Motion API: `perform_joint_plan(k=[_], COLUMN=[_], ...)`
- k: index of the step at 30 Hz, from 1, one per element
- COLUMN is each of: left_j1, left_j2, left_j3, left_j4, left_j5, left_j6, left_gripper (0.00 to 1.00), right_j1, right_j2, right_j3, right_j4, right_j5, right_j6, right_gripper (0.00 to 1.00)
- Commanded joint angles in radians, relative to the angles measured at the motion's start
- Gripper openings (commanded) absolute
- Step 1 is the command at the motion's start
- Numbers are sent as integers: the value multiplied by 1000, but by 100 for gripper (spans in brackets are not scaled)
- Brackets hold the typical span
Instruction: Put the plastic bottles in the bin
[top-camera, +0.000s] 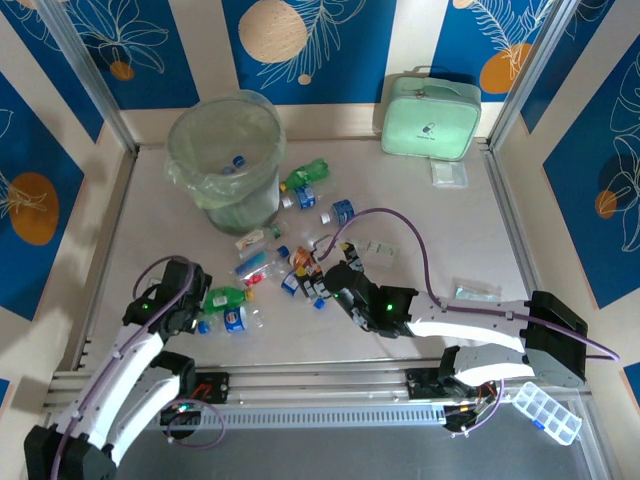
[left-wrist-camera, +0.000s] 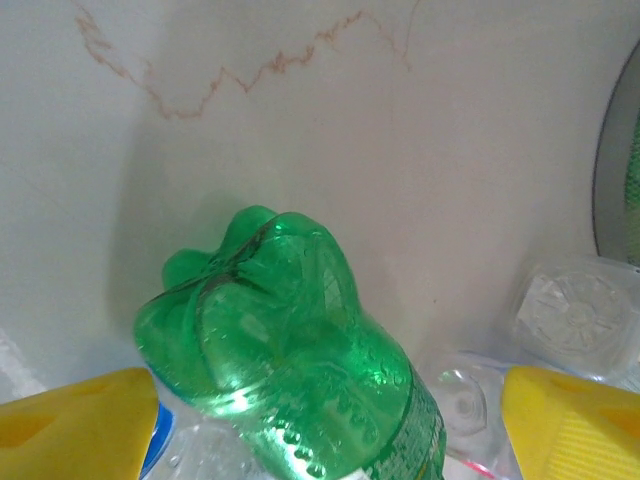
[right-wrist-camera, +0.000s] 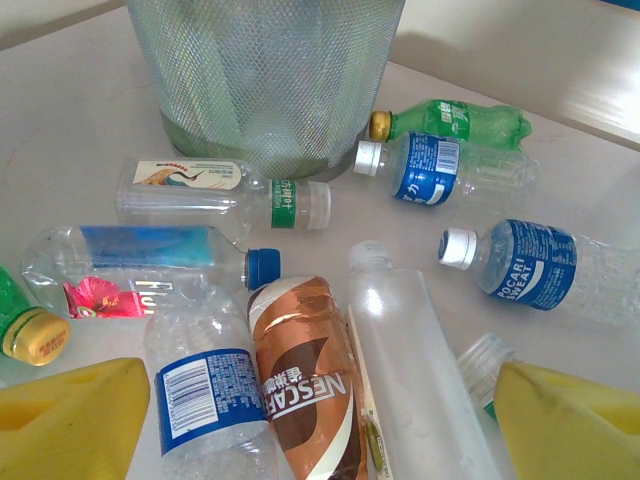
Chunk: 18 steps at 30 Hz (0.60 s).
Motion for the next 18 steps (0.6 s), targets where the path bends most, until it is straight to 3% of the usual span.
perform_joint_plan(k=[1,18], left_j1=[-6,-20], left_j2=[50,272], left_j3=[-32,-84], left_j4=[100,306], left_j5=[41,45], left_j6=[-61,-85], left_gripper=[88,80], right_j1=[-4,-12], right_j2=[1,-1], right_j3=[-3,-3], right_j4=[21,25], right_j5=[15,8], right_j6=[4,4], right_gripper=[90,90])
